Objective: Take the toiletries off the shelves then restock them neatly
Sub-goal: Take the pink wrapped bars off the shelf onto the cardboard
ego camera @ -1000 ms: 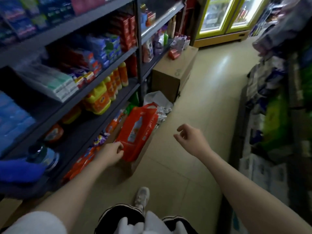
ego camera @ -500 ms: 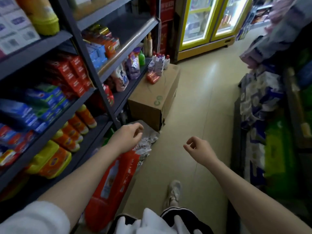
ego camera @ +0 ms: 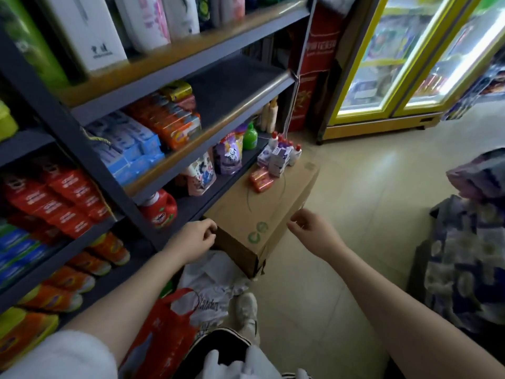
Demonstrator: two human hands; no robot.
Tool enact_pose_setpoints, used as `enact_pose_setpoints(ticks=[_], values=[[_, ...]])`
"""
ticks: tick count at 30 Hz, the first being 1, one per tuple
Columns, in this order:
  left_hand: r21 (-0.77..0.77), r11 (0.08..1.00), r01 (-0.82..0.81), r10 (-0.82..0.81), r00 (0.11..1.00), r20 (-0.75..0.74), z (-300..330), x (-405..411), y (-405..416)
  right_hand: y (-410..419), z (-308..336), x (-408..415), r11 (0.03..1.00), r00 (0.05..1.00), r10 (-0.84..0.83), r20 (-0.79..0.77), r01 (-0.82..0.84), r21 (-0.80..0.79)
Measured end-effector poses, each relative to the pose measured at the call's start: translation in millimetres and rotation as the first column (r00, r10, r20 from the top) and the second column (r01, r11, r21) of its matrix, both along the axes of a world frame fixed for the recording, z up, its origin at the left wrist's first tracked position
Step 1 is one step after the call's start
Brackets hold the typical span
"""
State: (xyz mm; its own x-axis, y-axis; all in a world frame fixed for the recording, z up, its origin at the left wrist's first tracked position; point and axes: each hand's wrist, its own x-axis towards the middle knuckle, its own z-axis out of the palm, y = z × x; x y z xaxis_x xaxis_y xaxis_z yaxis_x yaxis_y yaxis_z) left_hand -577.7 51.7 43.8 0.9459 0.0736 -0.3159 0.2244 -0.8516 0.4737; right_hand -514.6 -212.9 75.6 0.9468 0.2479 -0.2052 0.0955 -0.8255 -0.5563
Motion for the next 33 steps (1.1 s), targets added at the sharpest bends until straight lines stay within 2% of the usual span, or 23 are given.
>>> enact_pose_setpoints(ticks=[7, 13, 16, 20, 24, 28, 31, 33], values=[[0.045, 0.989, -0.143, 0.138, 0.985, 0.106, 32, 122, 31, 33, -11, 142, 0.987, 0.991, 0.131, -0.031, -0.133, -0.086], [0.06, 0.948, -0.313, 0.295, 0.933, 0.206, 48, 180, 55, 87, -22, 239, 0.95, 0.95, 0.31, -0.044, -0.311, -0.018], [0.161, 0.915, -0.371, 0.33, 0.915, 0.233, 44, 206, 68, 127, -24, 287, 0.89, 0.889, 0.456, -0.036, -0.456, 0.02], [0.305, 0.832, -0.464, 0.429, 0.886, 0.177, 30, 244, 72, 178, -26, 344, 0.773, 0.777, 0.629, 0.021, -0.628, 0.093], [0.408, 0.737, -0.538, 0.509, 0.84, 0.189, 11, 272, 69, 218, -29, 389, 0.622, 0.622, 0.777, 0.101, -0.782, 0.035], [0.418, 0.626, -0.658, 0.576, 0.752, 0.321, -7, 288, 79, 262, -38, 427, 0.572, 0.556, 0.805, 0.206, -0.82, -0.022], [0.443, 0.607, -0.66, 0.577, 0.749, 0.325, -26, 293, 82, 292, -49, 444, 0.55, 0.535, 0.824, 0.187, -0.835, -0.035], [0.446, 0.576, -0.685, 0.557, 0.728, 0.399, -32, 295, 81, 310, -55, 448, 0.519, 0.508, 0.846, 0.164, -0.854, -0.035]])
